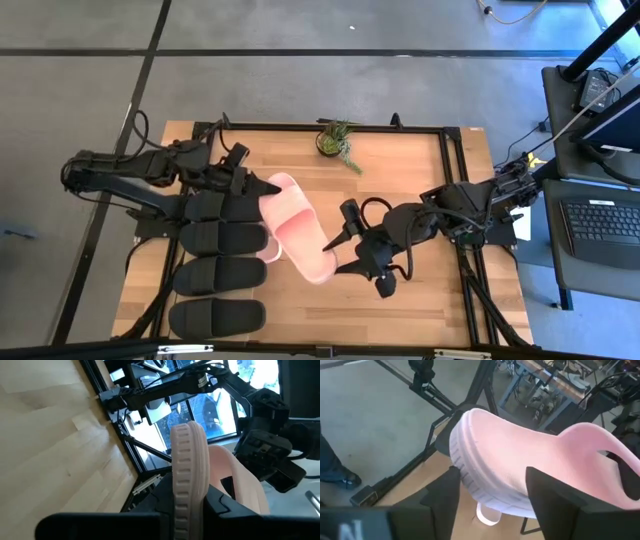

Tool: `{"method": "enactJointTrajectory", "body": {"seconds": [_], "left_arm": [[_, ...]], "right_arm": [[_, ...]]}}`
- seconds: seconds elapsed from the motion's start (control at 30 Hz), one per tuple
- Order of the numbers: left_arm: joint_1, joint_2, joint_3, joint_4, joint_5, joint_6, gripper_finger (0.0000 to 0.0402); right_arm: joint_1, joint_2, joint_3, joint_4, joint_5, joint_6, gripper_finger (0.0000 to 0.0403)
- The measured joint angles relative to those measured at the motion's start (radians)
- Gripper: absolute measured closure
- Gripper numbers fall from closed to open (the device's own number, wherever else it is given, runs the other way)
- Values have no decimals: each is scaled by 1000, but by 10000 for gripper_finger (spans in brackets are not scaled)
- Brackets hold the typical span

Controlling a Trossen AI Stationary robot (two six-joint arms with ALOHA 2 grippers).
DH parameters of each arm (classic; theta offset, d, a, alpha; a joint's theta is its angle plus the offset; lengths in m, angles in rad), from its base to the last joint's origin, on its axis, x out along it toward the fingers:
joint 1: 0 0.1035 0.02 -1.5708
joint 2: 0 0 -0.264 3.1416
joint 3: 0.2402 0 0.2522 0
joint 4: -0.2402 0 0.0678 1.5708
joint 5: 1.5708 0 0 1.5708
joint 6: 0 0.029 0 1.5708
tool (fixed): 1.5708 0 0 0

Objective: Pick and place slides into the shelf
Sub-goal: Put the pink slipper under the shelf

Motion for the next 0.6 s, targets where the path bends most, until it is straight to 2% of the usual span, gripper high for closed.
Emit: {"method": "enactJointTrajectory", "body": {"seconds": [0.3, 0.4, 0.47, 0.6], "left_arm": [[9, 1, 0, 3, 34, 3, 370], [6, 1, 0, 0, 80, 10, 370], [6, 2, 0, -2, 92, 10, 369], [8, 2, 0, 1, 73, 22, 370]], "right_arm": [[-3, 0, 0, -73, 13, -14, 75], [-5, -7, 0, -115, 57, -67, 48], [8, -15, 0, -138, 163, -94, 40], [47, -18, 0, -180, 542, -78, 36]]}}
